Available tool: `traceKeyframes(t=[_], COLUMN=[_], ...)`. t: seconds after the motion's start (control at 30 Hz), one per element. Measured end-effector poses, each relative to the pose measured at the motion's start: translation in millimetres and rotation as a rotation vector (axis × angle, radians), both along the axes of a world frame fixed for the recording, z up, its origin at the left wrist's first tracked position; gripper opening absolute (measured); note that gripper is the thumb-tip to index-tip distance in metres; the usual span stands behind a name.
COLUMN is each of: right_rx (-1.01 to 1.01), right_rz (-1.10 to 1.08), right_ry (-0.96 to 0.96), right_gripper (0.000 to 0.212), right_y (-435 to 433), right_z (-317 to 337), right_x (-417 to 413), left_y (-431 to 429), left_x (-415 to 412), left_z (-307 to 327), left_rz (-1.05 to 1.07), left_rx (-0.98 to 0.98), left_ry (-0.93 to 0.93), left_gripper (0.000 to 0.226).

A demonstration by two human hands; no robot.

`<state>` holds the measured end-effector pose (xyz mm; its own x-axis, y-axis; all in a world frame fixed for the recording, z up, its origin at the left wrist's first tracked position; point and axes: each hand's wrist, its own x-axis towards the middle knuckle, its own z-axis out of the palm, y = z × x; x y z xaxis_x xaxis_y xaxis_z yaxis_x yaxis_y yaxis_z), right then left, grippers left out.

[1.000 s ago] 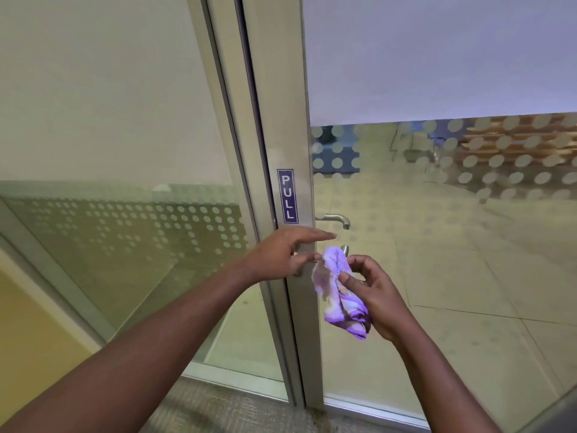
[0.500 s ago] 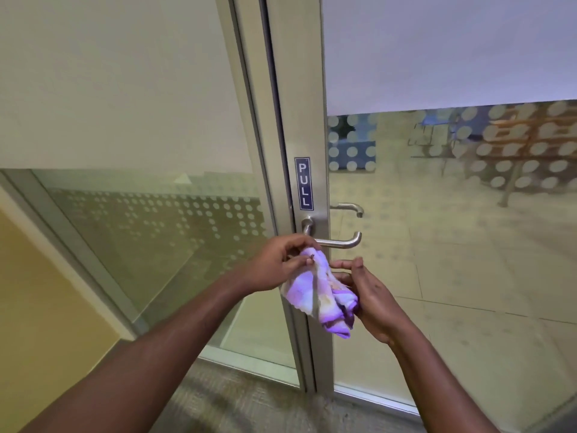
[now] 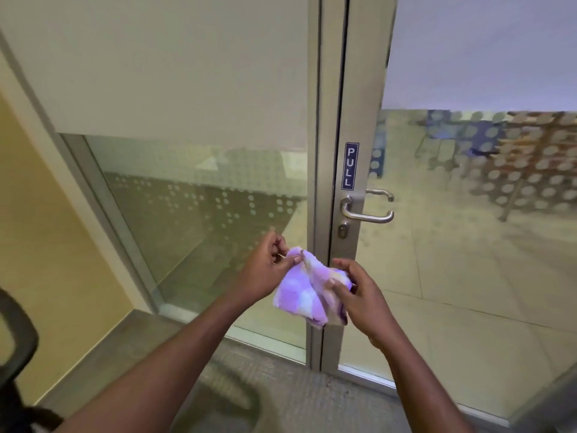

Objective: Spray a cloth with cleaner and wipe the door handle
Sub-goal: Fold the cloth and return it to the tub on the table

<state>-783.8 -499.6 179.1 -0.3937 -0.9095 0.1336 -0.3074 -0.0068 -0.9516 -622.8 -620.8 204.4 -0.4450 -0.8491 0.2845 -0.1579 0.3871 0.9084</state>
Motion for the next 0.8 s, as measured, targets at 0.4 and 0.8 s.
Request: traceKeyframes(t=[0.4,0.8], right_rx=[0.008,-0.068], right_rz=[-0.167,0.018], right_ry=[-0.141,-0.059], right_gripper=[0.032,0.024], right_y=[73.2,124.4], right_z=[-9.5,-19.6], right_x=[97.8,149.4], left_y=[89.9,163.9], left_x=[112.8,173.2], left_z=[-27.7,-14.7], left_rz=[-0.139,0.077], left_rx=[0.162,0.107], left_ry=[0.047,-0.077], left_gripper=[0.030,0.036])
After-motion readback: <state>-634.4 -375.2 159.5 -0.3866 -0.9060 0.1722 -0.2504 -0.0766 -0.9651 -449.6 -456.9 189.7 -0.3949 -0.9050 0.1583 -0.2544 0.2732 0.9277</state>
